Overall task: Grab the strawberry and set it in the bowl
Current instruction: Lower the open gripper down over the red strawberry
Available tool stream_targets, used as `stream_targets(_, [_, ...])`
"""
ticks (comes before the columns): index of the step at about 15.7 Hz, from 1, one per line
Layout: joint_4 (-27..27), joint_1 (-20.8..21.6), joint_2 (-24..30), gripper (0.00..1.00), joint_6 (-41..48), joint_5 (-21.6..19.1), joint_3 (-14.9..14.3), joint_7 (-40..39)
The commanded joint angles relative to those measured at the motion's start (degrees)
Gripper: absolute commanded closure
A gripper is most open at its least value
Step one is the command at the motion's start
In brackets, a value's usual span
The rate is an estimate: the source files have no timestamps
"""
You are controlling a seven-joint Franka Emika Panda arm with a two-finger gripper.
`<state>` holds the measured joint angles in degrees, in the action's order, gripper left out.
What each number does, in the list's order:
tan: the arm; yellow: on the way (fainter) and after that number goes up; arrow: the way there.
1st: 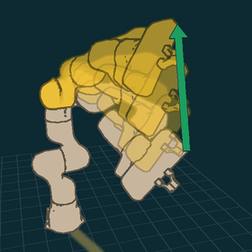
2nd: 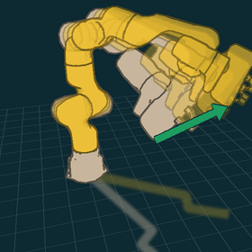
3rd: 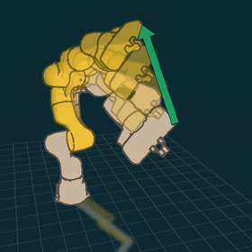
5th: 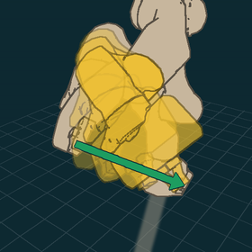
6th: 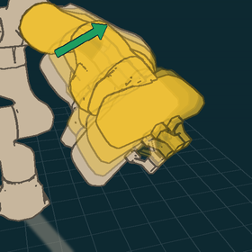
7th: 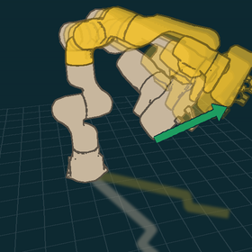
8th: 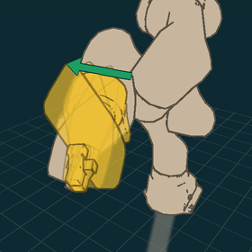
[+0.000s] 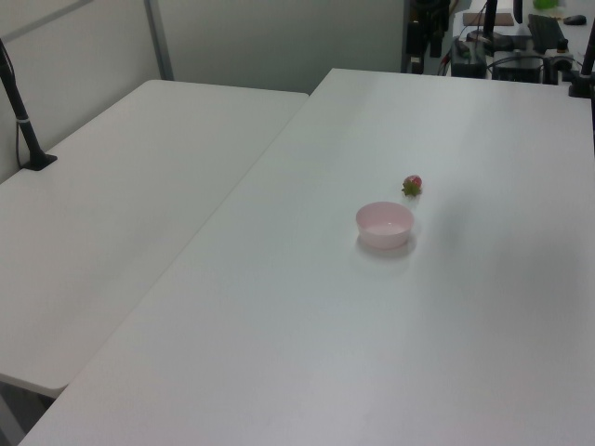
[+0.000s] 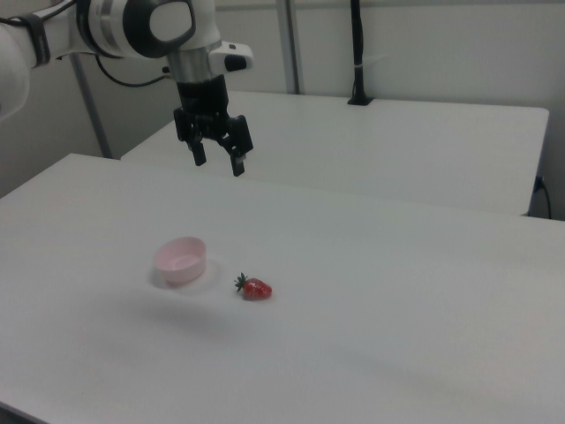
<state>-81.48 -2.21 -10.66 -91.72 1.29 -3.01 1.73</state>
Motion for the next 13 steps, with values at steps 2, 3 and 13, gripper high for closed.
stream_targets(2, [-0.96, 0.10, 0.47, 0.00, -1.80, -0.24, 0.11, -0.94])
stream_targets(3, [-0.96, 0.10, 0.47, 0.00, -1.80, -0.24, 0.11, -0.94])
stream_targets(13, [-5.43, -6.23, -3.31, 0.00, -6.80, 2.40, 0.11, -0.07])
